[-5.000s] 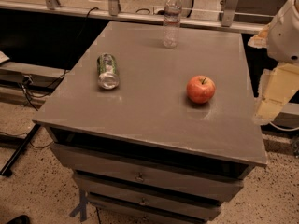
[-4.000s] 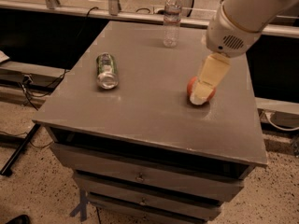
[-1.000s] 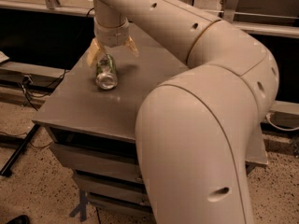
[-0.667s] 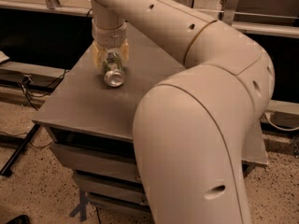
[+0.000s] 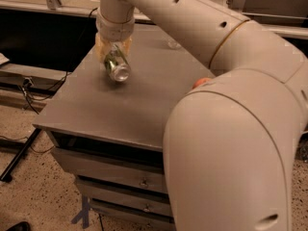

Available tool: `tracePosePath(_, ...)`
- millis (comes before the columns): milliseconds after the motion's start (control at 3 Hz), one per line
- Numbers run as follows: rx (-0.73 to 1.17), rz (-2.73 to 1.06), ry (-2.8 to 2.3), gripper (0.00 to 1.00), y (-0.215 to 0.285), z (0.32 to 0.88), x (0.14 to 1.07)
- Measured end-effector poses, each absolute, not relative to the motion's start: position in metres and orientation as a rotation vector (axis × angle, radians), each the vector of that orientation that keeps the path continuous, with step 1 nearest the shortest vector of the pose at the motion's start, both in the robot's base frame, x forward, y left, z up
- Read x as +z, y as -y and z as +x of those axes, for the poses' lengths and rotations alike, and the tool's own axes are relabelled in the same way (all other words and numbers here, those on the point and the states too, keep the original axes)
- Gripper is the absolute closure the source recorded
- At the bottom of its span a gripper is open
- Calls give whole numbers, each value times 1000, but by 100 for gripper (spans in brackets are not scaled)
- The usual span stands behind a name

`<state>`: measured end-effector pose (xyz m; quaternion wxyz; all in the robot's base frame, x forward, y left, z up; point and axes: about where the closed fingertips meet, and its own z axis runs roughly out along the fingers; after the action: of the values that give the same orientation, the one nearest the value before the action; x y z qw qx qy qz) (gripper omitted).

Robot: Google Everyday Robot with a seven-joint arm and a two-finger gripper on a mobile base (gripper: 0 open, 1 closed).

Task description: Place green can upright

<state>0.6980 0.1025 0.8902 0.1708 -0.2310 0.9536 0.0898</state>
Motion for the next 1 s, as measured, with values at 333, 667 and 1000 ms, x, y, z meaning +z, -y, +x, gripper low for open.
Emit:
tracePosePath(333,387,-745,-2540,100,-103,690,929)
tracePosePath(667,565,-845,-2301,100,-101,672,967)
tracePosePath(1000,733,-883,-2070,100,-105,649,995)
